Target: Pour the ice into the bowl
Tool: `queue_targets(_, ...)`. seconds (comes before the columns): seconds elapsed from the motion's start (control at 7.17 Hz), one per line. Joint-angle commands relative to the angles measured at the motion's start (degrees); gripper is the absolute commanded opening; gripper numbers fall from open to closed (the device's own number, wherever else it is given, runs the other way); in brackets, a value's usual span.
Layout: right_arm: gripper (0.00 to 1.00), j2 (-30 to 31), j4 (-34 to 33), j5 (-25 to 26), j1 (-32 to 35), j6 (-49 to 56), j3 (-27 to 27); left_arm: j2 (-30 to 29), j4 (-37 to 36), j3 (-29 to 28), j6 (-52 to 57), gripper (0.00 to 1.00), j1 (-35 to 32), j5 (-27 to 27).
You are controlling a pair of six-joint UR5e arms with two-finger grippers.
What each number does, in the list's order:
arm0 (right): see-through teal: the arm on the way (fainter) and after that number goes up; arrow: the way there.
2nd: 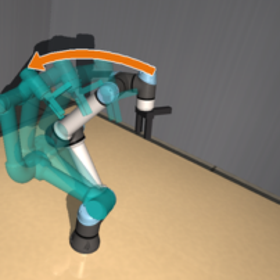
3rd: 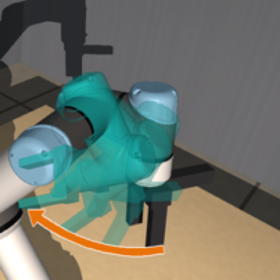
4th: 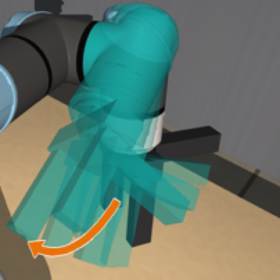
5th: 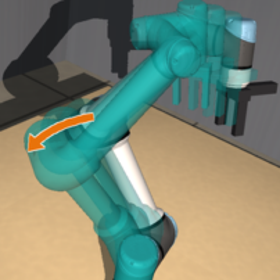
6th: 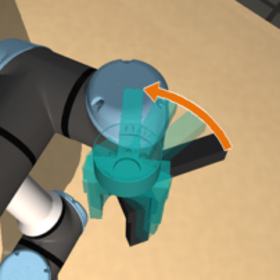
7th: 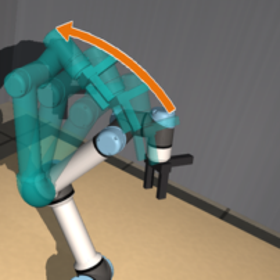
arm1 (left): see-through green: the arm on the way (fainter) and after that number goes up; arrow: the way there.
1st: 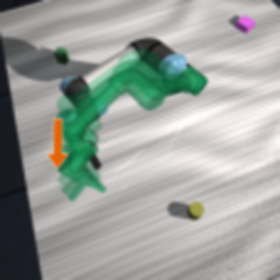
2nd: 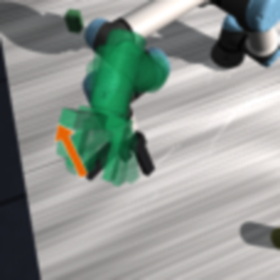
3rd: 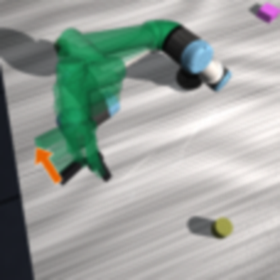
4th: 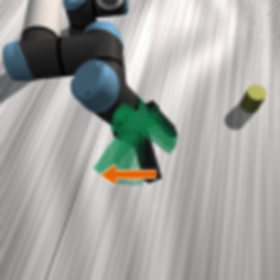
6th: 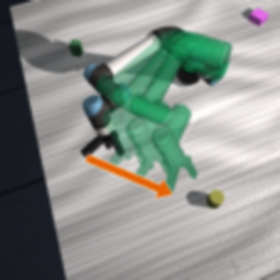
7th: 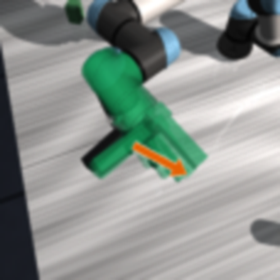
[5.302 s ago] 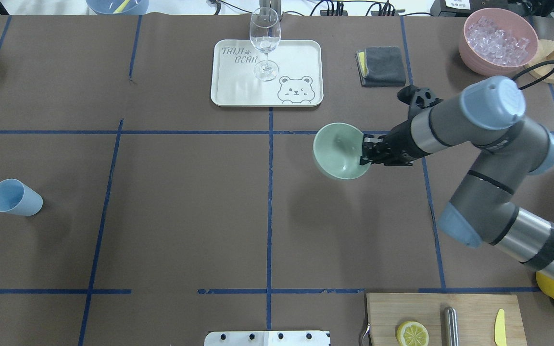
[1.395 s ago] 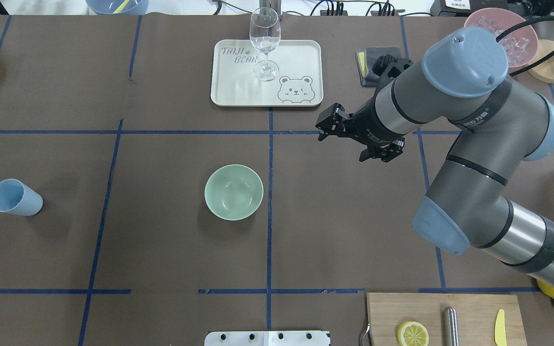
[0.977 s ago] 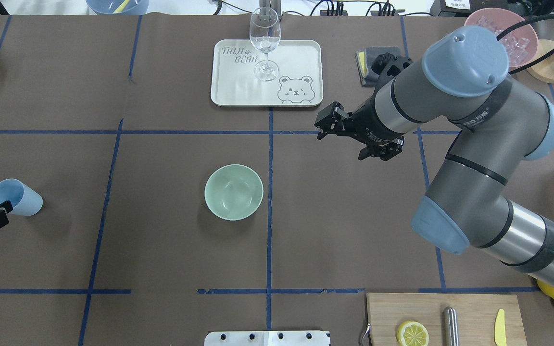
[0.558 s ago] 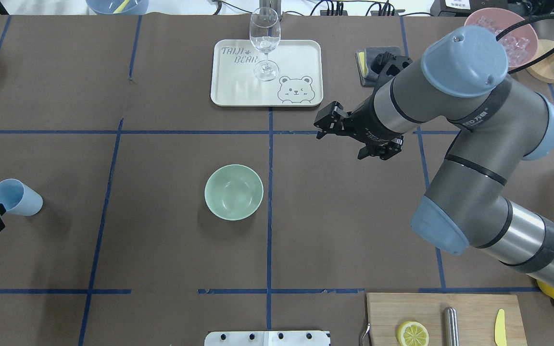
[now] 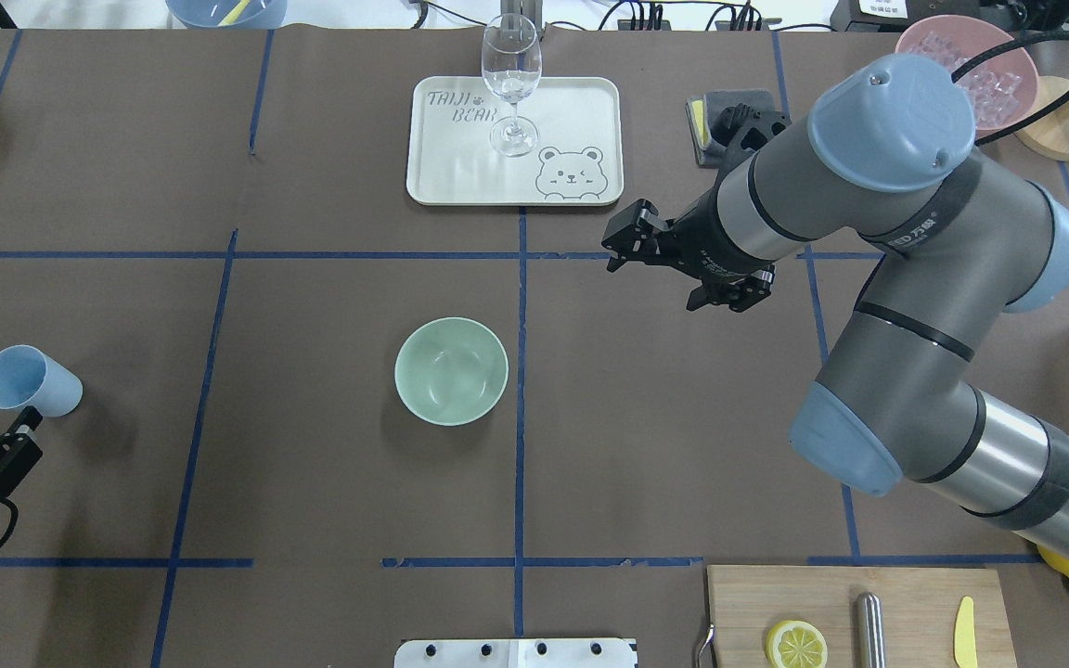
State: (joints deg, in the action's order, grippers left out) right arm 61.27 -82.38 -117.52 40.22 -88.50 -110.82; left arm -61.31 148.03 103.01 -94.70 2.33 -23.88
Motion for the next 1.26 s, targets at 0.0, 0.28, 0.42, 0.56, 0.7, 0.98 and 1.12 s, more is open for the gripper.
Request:
queue_targets(0.0,1.00,0.24,-0.14,-0.51,1.08,0.00,-1.05,-2.67,-0.11,-4.47,0.04,0.99,0.13,0.50)
queue_targets(0.28,1.00,1.56,-0.23,-1.22,4.15,1.22,-1.41,-4.85,-0.02,-7.73,0.13,0.99,0.22,0.42)
queue_targets(0.42,1.00,3.66,-0.49,-1.40,5.21,4.01,-1.93,-6.26,0.15,-9.65,0.21,0.99,0.13,0.24)
queue_targets(0.56,1.00,5.42,-3.19,-1.48,7.22,10.48,-2.29,-6.36,0.41,-10.19,0.30,0.99,-0.66,0.24)
queue_targets(0.7,1.00,7.00,-7.92,-1.49,8.37,18.12,-3.94,-6.36,0.41,-10.20,1.09,0.99,-2.06,0.24)
queue_targets(0.98,1.00,7.54,-11.13,-1.40,9.52,21.79,-4.93,-6.45,0.50,-10.55,2.15,0.99,-4.61,0.50)
queue_targets(1.12,1.00,10.24,-11.13,-1.31,10.31,24.49,-5.80,-7.58,0.59,-10.90,2.15,0.99,-4.62,0.50)
